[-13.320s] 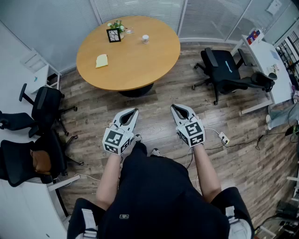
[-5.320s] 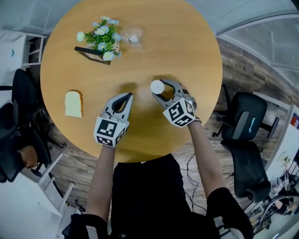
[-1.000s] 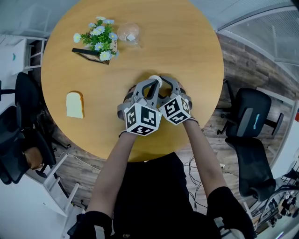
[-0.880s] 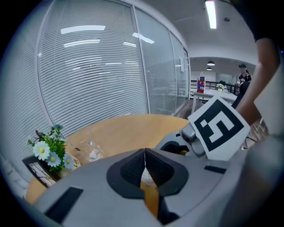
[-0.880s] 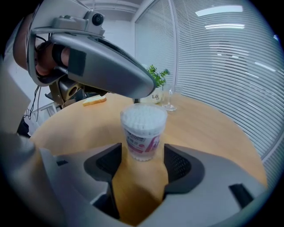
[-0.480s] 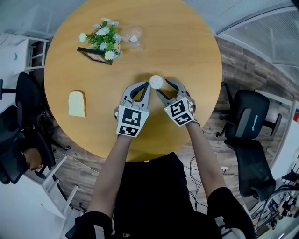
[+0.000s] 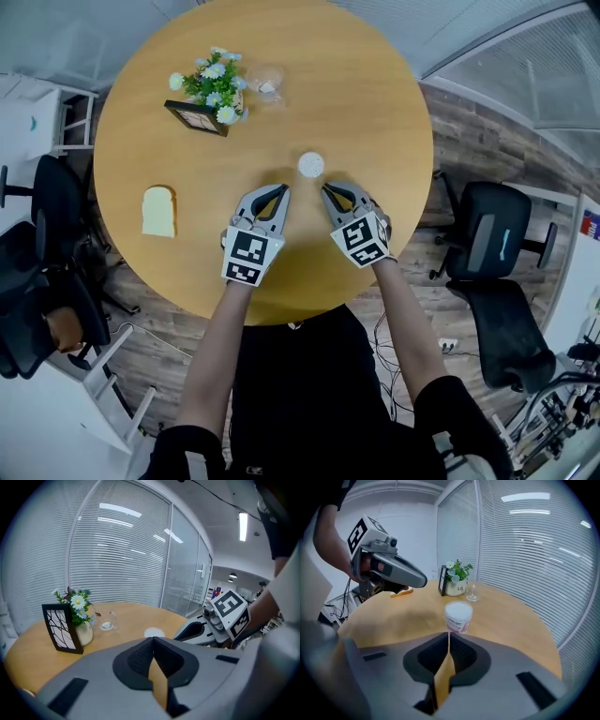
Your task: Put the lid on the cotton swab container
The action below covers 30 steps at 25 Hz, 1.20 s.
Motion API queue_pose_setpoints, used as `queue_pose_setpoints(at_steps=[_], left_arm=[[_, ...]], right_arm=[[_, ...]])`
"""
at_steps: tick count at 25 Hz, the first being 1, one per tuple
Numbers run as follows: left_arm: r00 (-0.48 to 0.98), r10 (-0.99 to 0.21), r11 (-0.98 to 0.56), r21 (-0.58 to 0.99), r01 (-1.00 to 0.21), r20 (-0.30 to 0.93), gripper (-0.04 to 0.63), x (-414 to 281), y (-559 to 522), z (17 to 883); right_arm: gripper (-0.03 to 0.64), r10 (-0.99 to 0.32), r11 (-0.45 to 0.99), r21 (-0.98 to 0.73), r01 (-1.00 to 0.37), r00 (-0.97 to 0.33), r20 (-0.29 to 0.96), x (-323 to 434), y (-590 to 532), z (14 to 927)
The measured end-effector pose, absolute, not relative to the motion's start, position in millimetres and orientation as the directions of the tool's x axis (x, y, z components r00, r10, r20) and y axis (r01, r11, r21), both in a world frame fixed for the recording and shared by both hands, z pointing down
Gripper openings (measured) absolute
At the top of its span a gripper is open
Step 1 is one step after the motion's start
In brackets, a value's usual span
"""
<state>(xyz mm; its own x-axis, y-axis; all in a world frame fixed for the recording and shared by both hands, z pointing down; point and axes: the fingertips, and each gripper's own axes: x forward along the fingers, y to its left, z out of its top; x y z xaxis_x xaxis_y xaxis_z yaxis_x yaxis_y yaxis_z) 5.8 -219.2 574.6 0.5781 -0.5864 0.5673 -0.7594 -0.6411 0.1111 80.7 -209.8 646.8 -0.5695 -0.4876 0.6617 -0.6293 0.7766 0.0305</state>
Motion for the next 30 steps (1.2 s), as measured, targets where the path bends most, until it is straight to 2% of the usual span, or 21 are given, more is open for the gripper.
queue_pose_setpoints(at_steps=[5, 11, 15, 21, 30], left_arm=[[0.598, -0.588, -0.646, 0.129, -0.753, 0.544, 0.006, -1.8, -196.5, 559.1], [0.572, -0.578, -0.645, 0.103, -0.757, 0.582, 0.006, -20.9, -166.0, 549.2], [0.606, -0.573, -0.666, 0.118, -0.737, 0.552, 0.006, -30.7, -146.8, 529.9], [0.655, -0.563, -0.686, 0.156, -0.710, 0.504, 0.006, -41.0, -110.9, 503.9], [0.736, -0.534, -0.739, 0.193, -0.645, 0.416, 0.006, -58.7, -73.8, 472.2]], right_arm=[[0.003, -0.493, 0.781, 0.022, -0.624, -0.596, 0.634, 76.5, -188.3, 614.1], [0.003, -0.529, 0.756, 0.028, -0.654, -0.585, 0.615, 72.5, -165.3, 582.6], [0.003, -0.562, 0.723, 0.040, -0.690, -0.553, 0.615, 67.9, -157.6, 566.9], [0.005, -0.614, 0.664, -0.037, -0.746, -0.573, 0.542, 66.8, -137.0, 531.6], [0.004, -0.688, 0.606, 0.015, -0.795, -0.515, 0.512, 63.8, -91.8, 495.4]])
